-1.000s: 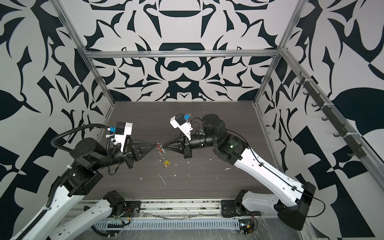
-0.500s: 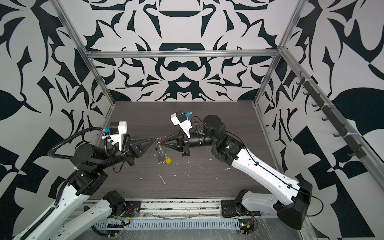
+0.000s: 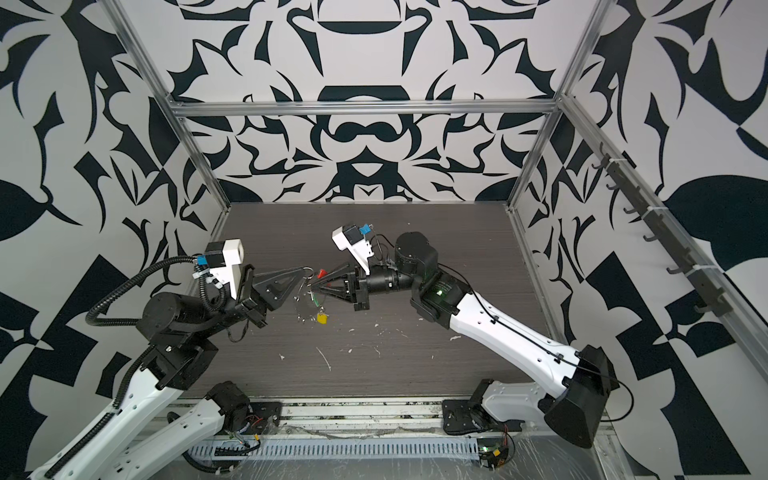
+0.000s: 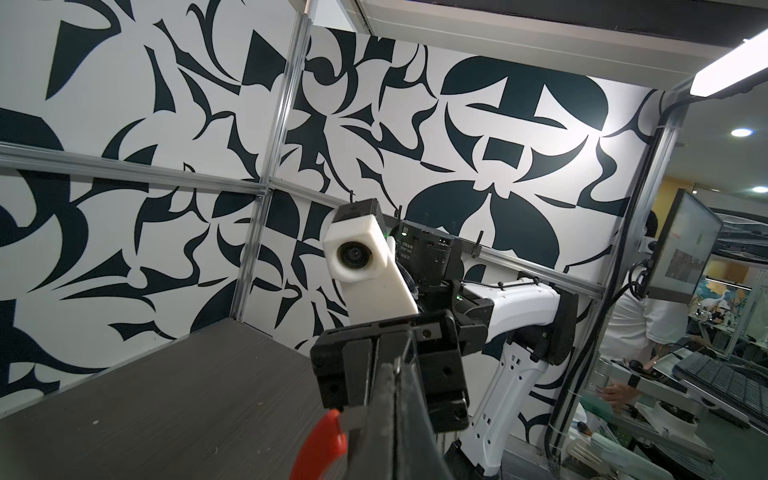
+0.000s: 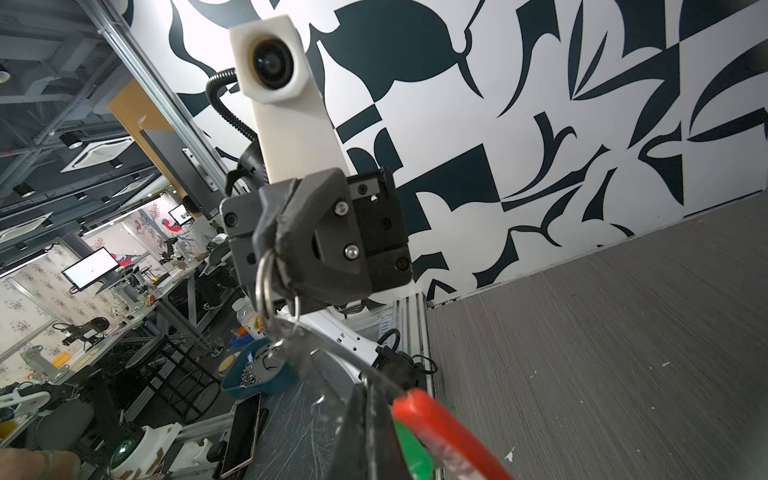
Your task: Remove the keys from the keyring
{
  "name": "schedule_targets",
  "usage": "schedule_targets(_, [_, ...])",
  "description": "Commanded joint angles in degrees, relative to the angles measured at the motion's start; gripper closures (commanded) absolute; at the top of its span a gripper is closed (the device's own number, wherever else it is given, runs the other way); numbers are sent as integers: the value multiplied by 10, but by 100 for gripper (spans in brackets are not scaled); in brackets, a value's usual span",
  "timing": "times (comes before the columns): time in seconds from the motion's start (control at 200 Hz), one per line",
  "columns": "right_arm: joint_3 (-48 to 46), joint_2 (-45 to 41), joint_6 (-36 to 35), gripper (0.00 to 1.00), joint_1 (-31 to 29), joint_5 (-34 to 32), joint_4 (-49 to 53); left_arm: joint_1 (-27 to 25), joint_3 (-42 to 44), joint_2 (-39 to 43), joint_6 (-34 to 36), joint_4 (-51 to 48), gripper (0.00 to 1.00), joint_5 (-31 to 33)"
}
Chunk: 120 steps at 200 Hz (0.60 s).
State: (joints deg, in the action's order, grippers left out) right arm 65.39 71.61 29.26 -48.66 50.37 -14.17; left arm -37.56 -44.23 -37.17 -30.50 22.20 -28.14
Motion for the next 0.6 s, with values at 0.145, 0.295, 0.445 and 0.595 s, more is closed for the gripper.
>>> schedule_targets(0.145, [0, -12, 4, 100, -6, 7, -39, 2, 4, 18, 6, 5, 100, 21])
schedule_targets(0.295, [-14, -28, -13, 100, -5, -9, -20, 2, 12, 32, 13, -13, 100, 37])
schedule_targets(0.445, [-32, -50, -45, 100, -5, -44, 20, 2, 13, 44, 20, -46, 100, 48])
schedule_targets(0.595, [-41, -66, -70, 100, -6, -79, 63, 2, 27, 60, 24, -65, 100, 67])
